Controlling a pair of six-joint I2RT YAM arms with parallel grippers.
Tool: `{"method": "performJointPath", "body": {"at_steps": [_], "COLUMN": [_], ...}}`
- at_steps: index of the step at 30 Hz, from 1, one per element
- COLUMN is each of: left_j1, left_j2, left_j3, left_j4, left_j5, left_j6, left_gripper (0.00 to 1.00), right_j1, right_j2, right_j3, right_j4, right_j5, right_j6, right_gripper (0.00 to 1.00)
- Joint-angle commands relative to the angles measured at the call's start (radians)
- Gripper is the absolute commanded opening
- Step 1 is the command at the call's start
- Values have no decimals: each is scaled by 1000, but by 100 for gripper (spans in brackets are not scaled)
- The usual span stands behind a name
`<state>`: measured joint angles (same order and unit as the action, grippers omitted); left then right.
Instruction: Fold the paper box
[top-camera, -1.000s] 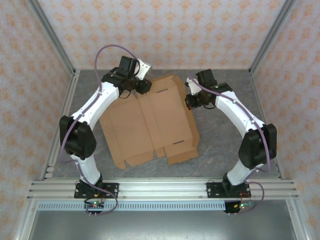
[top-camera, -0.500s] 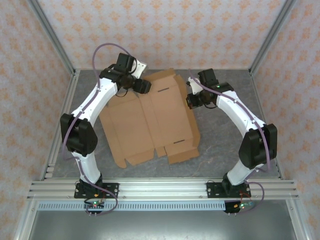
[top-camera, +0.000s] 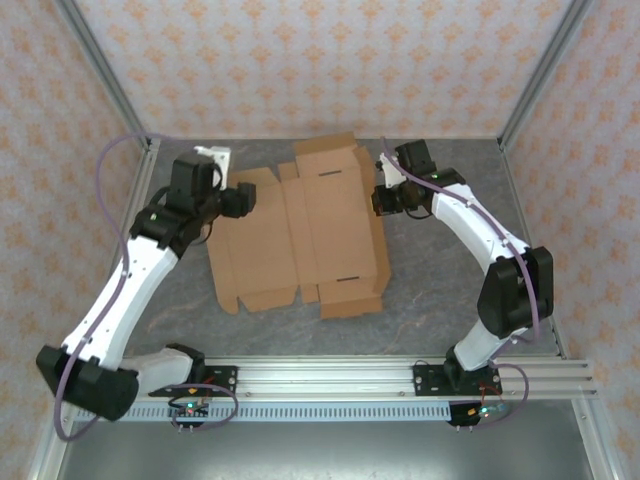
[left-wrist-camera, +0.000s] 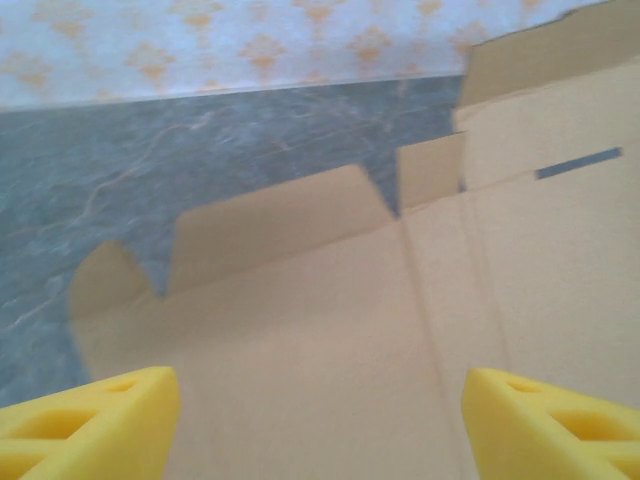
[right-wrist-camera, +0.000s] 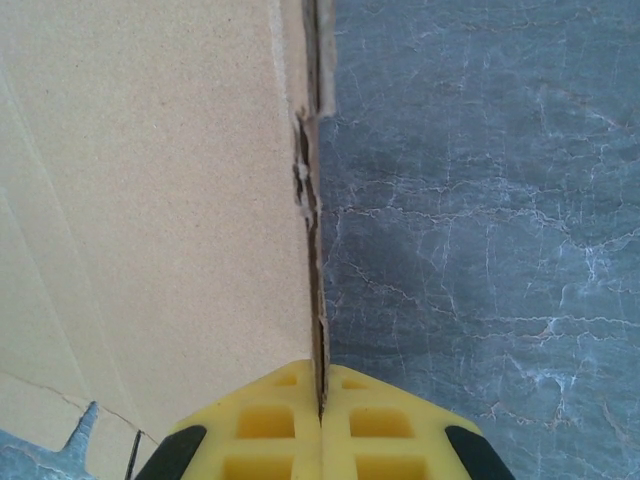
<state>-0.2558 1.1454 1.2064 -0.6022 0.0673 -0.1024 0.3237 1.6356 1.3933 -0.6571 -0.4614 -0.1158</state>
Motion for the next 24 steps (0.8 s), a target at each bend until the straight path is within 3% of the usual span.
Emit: {"method": "performJointPath", "body": {"at_steps": [1,6,13,20,24], "left_j1": [11,11,11,13,13], "left_j2": [-42,-19,-77,-99,-42], "left_j3": [-94,-121,-235,-446,-529], "left_j4": [83,78,39,115,211], "left_j5": [-64,-2,-166,-166,-49], "left_j6": [-105,-163,-190,-299,-364], "left_gripper": [75,73,74,74,69], "right_j1": [-4,27,34,34,33], "right_j2": [-31,14,101,119,125], "right_j3": [-10,43,123,221,291], "right_j4": [27,-40,-147,-221,-287], "right_j5": [64,206,387,386,373], "right_j6": [14,-3,-36,-76,-106], "right_gripper": [0,0,0,0,0]}}
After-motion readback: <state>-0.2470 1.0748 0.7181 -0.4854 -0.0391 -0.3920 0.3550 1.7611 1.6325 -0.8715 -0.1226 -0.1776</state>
